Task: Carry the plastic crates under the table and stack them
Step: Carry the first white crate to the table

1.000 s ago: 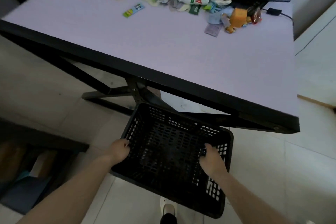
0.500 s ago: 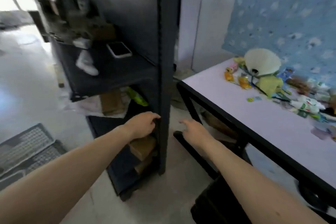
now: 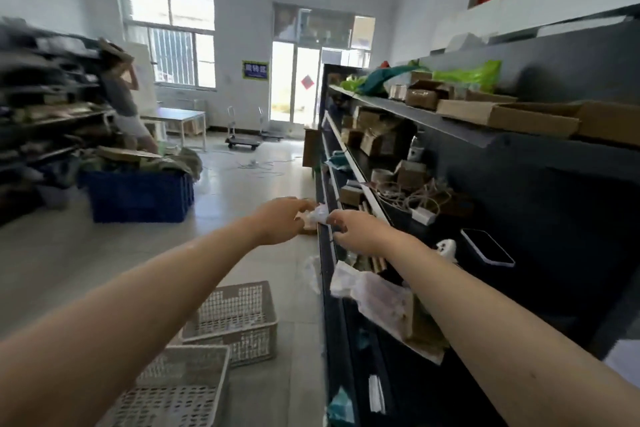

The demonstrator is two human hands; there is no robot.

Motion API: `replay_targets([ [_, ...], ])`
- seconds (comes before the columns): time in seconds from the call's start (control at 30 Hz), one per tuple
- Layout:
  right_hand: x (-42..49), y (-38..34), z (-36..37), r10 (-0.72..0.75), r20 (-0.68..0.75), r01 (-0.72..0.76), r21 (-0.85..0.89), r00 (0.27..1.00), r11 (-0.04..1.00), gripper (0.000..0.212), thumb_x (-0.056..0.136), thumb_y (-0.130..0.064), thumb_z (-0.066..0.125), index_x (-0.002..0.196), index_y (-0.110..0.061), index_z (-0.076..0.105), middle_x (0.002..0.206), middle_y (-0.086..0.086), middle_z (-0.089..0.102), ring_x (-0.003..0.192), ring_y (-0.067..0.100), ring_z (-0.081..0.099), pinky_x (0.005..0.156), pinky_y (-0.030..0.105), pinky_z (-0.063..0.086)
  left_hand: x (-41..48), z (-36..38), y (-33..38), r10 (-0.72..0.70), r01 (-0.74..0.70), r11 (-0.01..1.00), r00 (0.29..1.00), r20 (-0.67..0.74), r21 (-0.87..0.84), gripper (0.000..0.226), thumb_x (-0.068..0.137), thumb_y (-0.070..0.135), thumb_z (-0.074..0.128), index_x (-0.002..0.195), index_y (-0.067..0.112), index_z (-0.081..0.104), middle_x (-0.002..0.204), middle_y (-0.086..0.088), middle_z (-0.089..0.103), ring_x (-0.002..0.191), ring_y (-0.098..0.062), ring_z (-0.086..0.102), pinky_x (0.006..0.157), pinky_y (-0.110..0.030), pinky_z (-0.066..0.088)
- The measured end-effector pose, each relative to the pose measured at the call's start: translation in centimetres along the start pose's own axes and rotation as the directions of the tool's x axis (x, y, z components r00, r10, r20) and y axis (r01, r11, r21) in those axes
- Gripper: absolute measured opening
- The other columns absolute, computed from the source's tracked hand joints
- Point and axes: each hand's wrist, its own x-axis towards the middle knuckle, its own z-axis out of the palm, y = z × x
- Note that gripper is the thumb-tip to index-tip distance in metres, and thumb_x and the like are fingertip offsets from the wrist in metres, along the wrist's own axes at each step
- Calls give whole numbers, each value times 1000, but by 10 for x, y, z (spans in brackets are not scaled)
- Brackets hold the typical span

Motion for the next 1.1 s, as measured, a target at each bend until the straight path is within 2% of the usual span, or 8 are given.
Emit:
replay_targets([
  [0.1,67,-27,14,-51,73,58,-95,996,994,51,90,-25,53,140,-25,43,146,5,44,130,27,46,107,39,39,13,-6,-63,-115,115,993,993,8,37,48,97,18,42,145,21,44,148,-3,47,133,-24,47,112,-36,36],
  [0.23,159,-49,38,-160,122,179,-168,980,969,52,91,-28,51,142,-25,40,150,6,35,132,29,43,109,41,36,16,-14,-149,-287,282,949,958,17,143,50,96,22,40,145,28,41,150,1,44,135,-23,46,109,-41,40],
  [0.43,279,-99,88,-259,209,289,-123,943,949,54,94,-23,49,146,-21,35,149,11,33,131,31,42,106,37,34,-3,-37,-280,-575,558,806,817,39,198,54,94,21,43,147,27,40,151,-2,45,135,-25,47,109,-41,41],
  [0.53,327,-130,121,-319,264,352,-87,910,932,55,93,-21,50,146,-20,34,150,12,31,134,31,39,109,36,32,3,-44,-335,-626,606,767,779,36,212,53,95,21,42,147,26,41,150,-3,45,135,-25,47,108,-40,41],
  [0.67,391,-156,163,-358,289,401,-103,888,910,55,93,-22,51,145,-23,34,151,8,30,136,29,37,112,39,31,37,-30,-416,-590,558,789,805,63,258,50,97,21,40,147,24,41,149,-4,45,133,-26,47,104,-39,42],
  [0.77,446,-158,202,-284,298,324,-94,911,941,54,93,-22,51,144,-23,35,150,8,32,134,30,40,111,38,33,73,-5,-487,-539,491,822,834,116,287,49,97,21,38,146,23,42,147,-5,47,130,-27,49,101,-40,44],
  [0.9,521,-144,280,-32,296,44,-35,955,998,50,92,-20,51,140,-19,40,143,15,41,126,33,46,104,38,38,120,52,-589,-456,422,882,878,149,209,48,96,20,39,144,22,44,148,-4,47,131,-27,49,106,-42,42],
  [1.1,575,-124,443,276,432,-306,1,859,952,59,86,-14,52,143,-13,38,142,22,44,127,36,47,103,37,39,134,172,-717,-424,435,896,782,457,86,48,99,20,36,147,19,39,152,-7,43,136,-29,45,109,-38,37],
])
